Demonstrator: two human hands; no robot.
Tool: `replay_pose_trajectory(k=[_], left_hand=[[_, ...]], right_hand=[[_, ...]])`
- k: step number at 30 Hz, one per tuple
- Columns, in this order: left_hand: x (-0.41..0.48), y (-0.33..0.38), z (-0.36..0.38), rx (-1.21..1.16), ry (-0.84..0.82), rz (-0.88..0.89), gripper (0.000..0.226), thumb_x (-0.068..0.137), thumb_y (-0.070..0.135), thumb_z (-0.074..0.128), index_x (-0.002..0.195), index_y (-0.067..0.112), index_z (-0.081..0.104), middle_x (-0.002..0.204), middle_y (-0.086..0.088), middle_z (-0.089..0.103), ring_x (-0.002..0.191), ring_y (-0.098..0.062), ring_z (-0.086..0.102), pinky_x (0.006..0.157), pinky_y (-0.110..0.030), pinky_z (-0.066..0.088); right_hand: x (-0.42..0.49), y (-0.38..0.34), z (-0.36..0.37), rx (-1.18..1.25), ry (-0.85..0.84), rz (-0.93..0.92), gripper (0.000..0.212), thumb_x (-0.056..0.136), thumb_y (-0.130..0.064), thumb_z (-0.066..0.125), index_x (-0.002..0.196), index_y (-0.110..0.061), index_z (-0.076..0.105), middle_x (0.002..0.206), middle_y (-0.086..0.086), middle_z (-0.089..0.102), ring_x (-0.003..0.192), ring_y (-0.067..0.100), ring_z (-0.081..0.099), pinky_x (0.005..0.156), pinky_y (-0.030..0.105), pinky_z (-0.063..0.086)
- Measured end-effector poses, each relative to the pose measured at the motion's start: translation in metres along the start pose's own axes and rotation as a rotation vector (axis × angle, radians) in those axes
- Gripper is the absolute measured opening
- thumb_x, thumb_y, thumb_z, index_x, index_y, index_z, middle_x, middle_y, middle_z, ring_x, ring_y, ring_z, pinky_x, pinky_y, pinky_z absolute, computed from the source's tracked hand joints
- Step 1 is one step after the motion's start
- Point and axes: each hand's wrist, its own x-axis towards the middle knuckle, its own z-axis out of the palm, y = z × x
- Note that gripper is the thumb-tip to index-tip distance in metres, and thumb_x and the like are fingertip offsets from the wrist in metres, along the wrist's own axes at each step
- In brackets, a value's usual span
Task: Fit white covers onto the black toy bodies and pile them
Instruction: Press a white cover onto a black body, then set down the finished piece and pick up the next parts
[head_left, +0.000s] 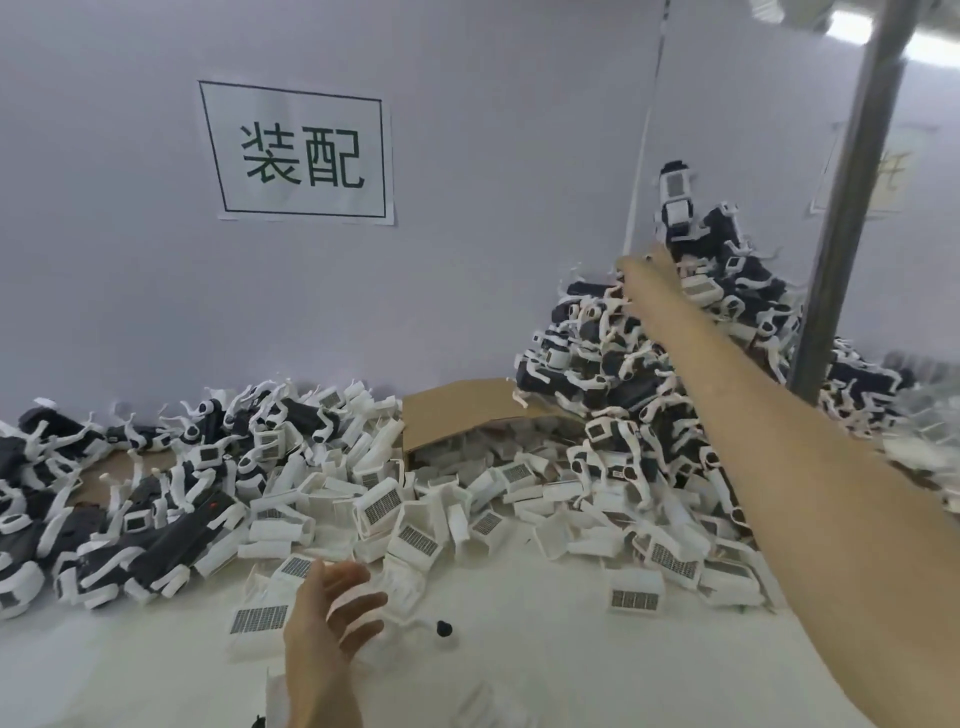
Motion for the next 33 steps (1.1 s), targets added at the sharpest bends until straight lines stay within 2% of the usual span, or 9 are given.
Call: replay_pose_trajectory(k=[5, 8, 10, 13, 16, 21, 24, 30, 33], left_hand=[[-0.003, -0.002, 0.003, 0.012, -0.022, 0.029, 0.040, 0.107, 0.033, 0.038, 0.084, 0.008, 0.060, 0.089, -0.008, 0.065, 0.073, -0.028, 0.060, 0.063, -0.036, 0.041], [-0.002, -0.003, 0.004, 0.031, -0.023, 0.044, 0.039, 0.107, 0.030, 0.039, 0.083, 0.008, 0.061, 0.087, -0.009, 0.066, 0.071, -0.026, 0.060, 0.060, -0.034, 0.040], [-0.002, -0.004, 0.005, 0.041, -0.009, 0.047, 0.036, 0.106, 0.029, 0.041, 0.083, 0.010, 0.062, 0.086, -0.007, 0.066, 0.068, -0.024, 0.060, 0.059, -0.033, 0.040], [-0.006, -0.004, 0.003, 0.048, 0.004, 0.050, 0.035, 0.105, 0.030, 0.042, 0.084, 0.012, 0.063, 0.085, -0.002, 0.068, 0.068, -0.021, 0.061, 0.060, -0.031, 0.042], [-0.010, -0.002, 0.002, 0.052, 0.004, 0.027, 0.035, 0.105, 0.030, 0.042, 0.083, 0.013, 0.062, 0.085, -0.001, 0.068, 0.067, -0.019, 0.061, 0.060, -0.030, 0.043], [-0.013, 0.001, 0.000, 0.051, 0.007, 0.007, 0.035, 0.105, 0.029, 0.043, 0.082, 0.011, 0.062, 0.084, -0.003, 0.067, 0.064, -0.019, 0.058, 0.059, -0.029, 0.042], [-0.013, 0.002, 0.001, 0.055, 0.005, -0.003, 0.037, 0.106, 0.030, 0.042, 0.082, 0.011, 0.062, 0.086, -0.005, 0.067, 0.061, -0.018, 0.057, 0.058, -0.029, 0.040], [-0.011, 0.000, 0.001, 0.065, 0.002, -0.015, 0.038, 0.106, 0.030, 0.041, 0.082, 0.011, 0.063, 0.088, -0.007, 0.066, 0.060, -0.018, 0.056, 0.056, -0.028, 0.040], [-0.010, 0.000, 0.000, 0.059, -0.001, -0.017, 0.038, 0.106, 0.031, 0.042, 0.081, 0.012, 0.063, 0.087, -0.007, 0.066, 0.059, -0.018, 0.056, 0.057, -0.028, 0.041]], right_hand=[[-0.114, 0.100, 0.028, -0.205, -0.235, -0.035, 0.034, 0.098, -0.016, 0.054, 0.131, -0.021, 0.057, 0.117, -0.002, 0.064, 0.095, 0.013, 0.065, 0.083, 0.028, 0.049], [-0.190, 0.155, 0.045, -0.265, -0.403, -0.005, 0.027, 0.096, -0.017, 0.060, 0.119, -0.030, 0.062, 0.113, -0.021, 0.061, 0.111, 0.007, 0.060, 0.073, 0.005, 0.042], [-0.223, 0.175, 0.056, -0.289, -0.550, 0.001, 0.033, 0.095, -0.026, 0.063, 0.124, -0.038, 0.056, 0.124, -0.026, 0.055, 0.124, 0.000, 0.051, 0.083, 0.000, 0.038], [-0.251, 0.194, 0.067, -0.449, -0.781, -0.029, 0.051, 0.088, -0.047, 0.065, 0.137, -0.043, 0.052, 0.145, -0.027, 0.039, 0.135, 0.003, 0.036, 0.114, 0.026, 0.030], [-0.259, 0.199, 0.071, -0.643, -0.906, -0.126, 0.050, 0.084, -0.049, 0.070, 0.132, -0.039, 0.060, 0.145, -0.020, 0.049, 0.132, 0.006, 0.044, 0.115, 0.036, 0.032], [-0.256, 0.207, 0.069, -0.632, -0.835, -0.209, 0.018, 0.085, -0.035, 0.074, 0.100, -0.041, 0.069, 0.117, -0.021, 0.062, 0.115, 0.002, 0.054, 0.103, 0.028, 0.041], [-0.258, 0.210, 0.066, -0.625, -0.748, -0.274, 0.031, 0.084, -0.024, 0.073, 0.075, -0.048, 0.057, 0.094, -0.023, 0.059, 0.096, -0.008, 0.053, 0.087, 0.016, 0.041], [-0.252, 0.210, 0.062, -0.571, -0.674, -0.217, 0.034, 0.086, -0.014, 0.071, 0.071, -0.041, 0.058, 0.082, -0.020, 0.064, 0.081, 0.000, 0.058, 0.071, 0.010, 0.040], [-0.251, 0.206, 0.059, -0.520, -0.632, -0.206, 0.025, 0.086, -0.020, 0.074, 0.086, -0.042, 0.064, 0.092, -0.022, 0.064, 0.088, -0.004, 0.056, 0.075, 0.005, 0.039]])
